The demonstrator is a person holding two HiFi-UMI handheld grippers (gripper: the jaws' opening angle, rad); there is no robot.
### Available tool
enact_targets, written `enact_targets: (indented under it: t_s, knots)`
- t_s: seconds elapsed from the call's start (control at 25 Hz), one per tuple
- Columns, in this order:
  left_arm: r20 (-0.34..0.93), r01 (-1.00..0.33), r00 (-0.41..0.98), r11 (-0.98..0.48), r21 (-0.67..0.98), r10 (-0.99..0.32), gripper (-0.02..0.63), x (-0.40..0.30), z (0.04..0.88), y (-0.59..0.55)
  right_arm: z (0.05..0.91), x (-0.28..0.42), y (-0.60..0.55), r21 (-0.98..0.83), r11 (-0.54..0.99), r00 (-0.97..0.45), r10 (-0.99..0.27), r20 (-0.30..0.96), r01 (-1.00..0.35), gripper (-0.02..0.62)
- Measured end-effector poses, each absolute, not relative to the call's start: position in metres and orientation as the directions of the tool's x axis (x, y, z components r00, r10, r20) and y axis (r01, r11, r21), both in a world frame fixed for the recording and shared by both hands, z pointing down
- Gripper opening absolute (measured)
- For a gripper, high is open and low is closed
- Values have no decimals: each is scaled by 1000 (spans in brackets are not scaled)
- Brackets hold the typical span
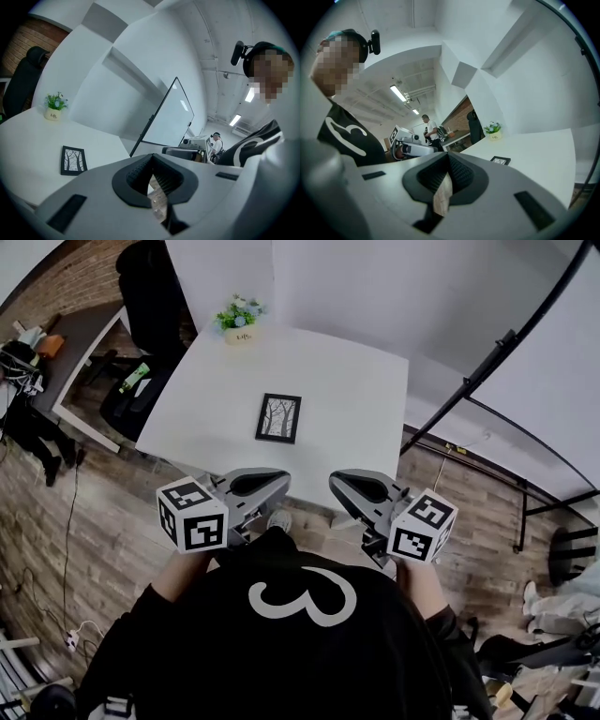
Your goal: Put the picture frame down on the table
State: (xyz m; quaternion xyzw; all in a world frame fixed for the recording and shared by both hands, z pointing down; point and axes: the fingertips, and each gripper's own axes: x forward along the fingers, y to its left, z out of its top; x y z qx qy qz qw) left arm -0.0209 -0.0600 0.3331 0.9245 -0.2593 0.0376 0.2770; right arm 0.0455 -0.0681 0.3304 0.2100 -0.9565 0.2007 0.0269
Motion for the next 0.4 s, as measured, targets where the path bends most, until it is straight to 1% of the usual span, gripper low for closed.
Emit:
enact_targets:
  t_s: [0.16, 0.4]
  knots:
    - [202, -497, 865, -730, 470, -459, 15, -20, 323, -59, 317, 44, -69, -336, 847, -911, -395, 122, -412, 23]
    - [192, -504, 859, -721, 475, -474, 15, -26, 314, -54, 308, 39, -63, -328, 852, -912, -390, 125, -409, 23]
